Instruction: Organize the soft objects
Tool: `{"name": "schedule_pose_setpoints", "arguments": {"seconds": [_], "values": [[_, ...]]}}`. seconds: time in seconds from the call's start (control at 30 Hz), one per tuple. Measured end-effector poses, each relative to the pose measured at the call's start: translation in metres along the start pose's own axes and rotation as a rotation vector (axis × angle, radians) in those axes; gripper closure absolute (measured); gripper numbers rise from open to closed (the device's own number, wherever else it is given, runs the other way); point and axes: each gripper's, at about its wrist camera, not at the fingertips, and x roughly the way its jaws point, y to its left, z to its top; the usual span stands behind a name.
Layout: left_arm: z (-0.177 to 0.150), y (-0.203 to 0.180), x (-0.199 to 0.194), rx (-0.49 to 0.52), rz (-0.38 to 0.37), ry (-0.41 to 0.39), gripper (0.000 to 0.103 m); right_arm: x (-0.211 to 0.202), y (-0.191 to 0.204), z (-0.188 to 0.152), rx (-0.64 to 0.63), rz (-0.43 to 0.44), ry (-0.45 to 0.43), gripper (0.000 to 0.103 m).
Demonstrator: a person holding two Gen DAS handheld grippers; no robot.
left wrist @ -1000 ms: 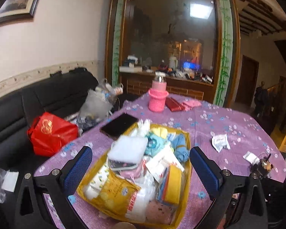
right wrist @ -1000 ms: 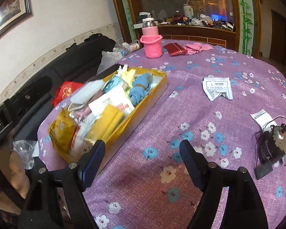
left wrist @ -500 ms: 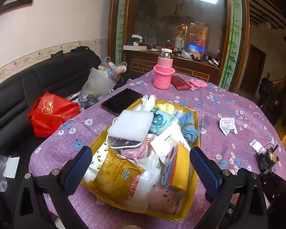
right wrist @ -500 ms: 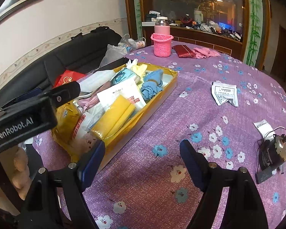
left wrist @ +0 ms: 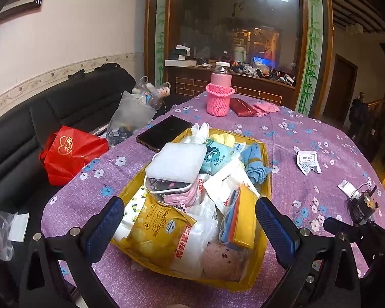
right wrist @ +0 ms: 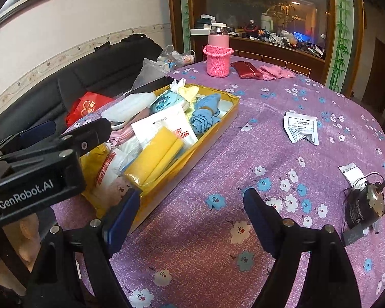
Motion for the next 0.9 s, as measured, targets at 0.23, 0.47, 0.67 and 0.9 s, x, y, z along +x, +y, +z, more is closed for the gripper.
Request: {"name": "schedule_pose_setpoints", "arguments": {"seconds": [0.23,0.47,0.67,0.9], "values": [[-0.001,-0.005,-0.003,0.02,0.014,-0.002,0.0,-0.005,-0.006,-0.002,0.016,-0.016,-0.006,0.021],[-0.003,-0.012,-0.007,0.041,0.027,-0.006,0.0,-0.009,-0.009,-0.003,0.027,-0.022,-0.008,0.02],[-0.006,-0.018,-0.009,0.059,0.034,-0.001,0.0,-0.009,-0.013,-0.005,0.036,-0.03,0.0,0.02],[-0.008,-0.026,-0.012,0.078,0.031,0.002,0.0,-0.01,-0.019,-0.007,0.053,-0.035,0.003,0.02]]}}
